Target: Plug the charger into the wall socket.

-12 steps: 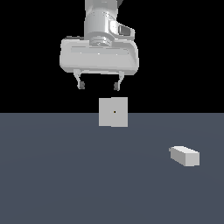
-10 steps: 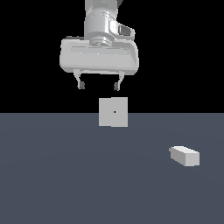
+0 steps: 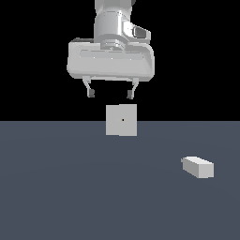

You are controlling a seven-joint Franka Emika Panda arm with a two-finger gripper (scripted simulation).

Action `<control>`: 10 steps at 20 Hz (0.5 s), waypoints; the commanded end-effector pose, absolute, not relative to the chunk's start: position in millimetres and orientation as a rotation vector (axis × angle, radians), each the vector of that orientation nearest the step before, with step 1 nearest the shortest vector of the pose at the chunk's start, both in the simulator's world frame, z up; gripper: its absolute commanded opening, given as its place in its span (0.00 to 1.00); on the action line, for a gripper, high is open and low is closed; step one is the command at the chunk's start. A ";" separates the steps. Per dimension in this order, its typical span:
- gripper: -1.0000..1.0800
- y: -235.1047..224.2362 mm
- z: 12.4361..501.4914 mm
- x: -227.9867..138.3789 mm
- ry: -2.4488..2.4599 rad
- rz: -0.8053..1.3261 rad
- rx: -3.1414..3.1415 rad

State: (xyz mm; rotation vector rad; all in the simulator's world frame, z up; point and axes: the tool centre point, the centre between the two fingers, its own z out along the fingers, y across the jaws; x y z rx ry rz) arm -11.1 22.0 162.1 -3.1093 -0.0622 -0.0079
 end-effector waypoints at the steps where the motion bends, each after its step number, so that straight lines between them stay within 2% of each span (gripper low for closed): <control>1: 0.96 14.8 158.4 -15.2 -0.068 -0.029 -3.110; 10: 0.96 -26.1 136.3 -36.2 -0.110 -0.156 -3.110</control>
